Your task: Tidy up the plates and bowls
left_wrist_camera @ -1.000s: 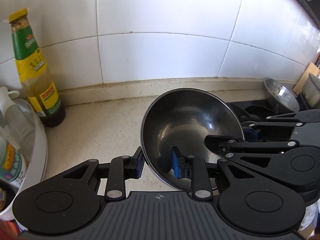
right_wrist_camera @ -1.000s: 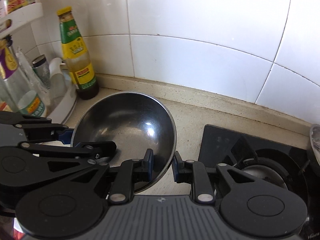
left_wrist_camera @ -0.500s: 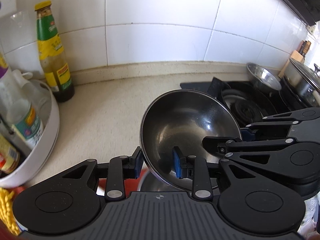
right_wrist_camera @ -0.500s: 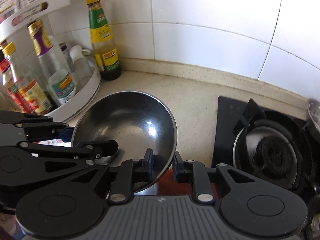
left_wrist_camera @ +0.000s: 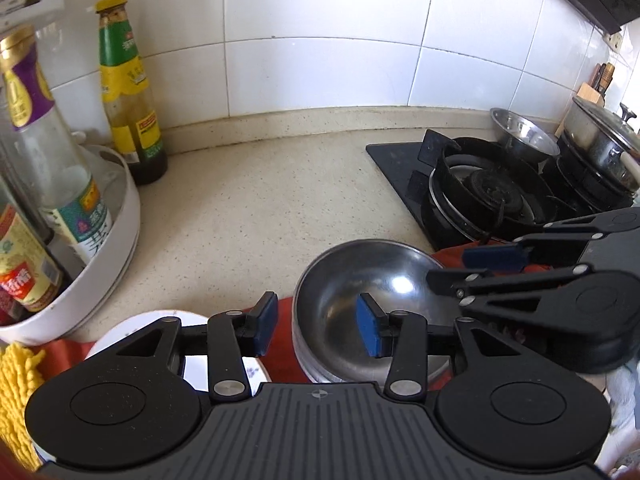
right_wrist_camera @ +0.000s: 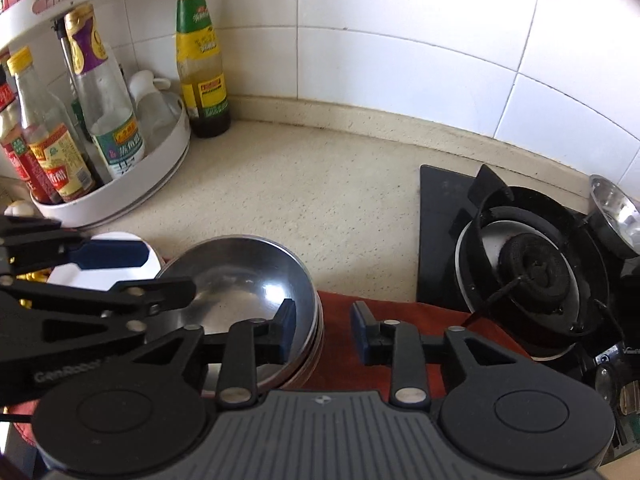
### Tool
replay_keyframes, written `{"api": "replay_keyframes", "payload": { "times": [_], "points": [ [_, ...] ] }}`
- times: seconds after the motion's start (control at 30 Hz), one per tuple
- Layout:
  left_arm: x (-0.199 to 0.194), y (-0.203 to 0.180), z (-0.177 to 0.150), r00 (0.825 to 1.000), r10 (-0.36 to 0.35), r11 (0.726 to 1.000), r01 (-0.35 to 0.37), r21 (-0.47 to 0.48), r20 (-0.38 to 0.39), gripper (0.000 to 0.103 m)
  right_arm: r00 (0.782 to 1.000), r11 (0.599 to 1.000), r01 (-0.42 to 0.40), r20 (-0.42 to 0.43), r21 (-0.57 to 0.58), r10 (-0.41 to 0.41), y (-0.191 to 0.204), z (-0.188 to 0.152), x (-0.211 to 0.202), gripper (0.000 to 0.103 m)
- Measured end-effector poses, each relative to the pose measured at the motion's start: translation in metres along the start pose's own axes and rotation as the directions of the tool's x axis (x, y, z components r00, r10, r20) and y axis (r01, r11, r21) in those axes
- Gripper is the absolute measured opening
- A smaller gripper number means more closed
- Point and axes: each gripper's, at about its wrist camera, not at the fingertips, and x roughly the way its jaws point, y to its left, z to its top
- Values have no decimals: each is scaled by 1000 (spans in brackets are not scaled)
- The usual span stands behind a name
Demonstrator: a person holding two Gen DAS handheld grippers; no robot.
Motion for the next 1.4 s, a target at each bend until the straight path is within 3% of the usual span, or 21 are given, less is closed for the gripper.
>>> {"api": "replay_keyframes", "payload": {
  "times": [0.27, 0.37, 0.63, 0.7, 0.8, 0.93, 1.4],
  "points": [
    [-7, 7, -17, 998, -57, 997, 56, -50, -22, 55, 1000, 999, -31, 4, 12, 31, -6, 0, -2, 31],
    [-14, 4, -27, 997, -67, 997, 66, -46, -23, 61, 999, 999, -39, 5, 11, 39, -5, -2, -3, 32],
    [-32, -16, -46, 999, -40, 999, 39, 34, 29, 77, 998, 998, -59, 10, 38, 58, -6, -3, -4, 32],
    [-35, -20, -53, 998, -32, 998, 29, 61, 58, 78, 998, 997, -68, 11, 48, 68, -6, -5, -4, 32],
    [-39, -30, -63, 994, -11, 992, -2, 124, 105, 86, 998, 996, -69, -3, 60, 70, -6, -9, -3, 32],
    [-36, -43, -75, 992, -5, 980, -20, 199, 122, 87, 997, 995, -79, -18, 61, 80, -6, -12, -1, 32],
    [-4, -52, -78, 998, 32, 990, -39, 133, 55, 87, 986, 986, -157, -58, -59, 154, -3, 6, 18, 38]
  ]
}}
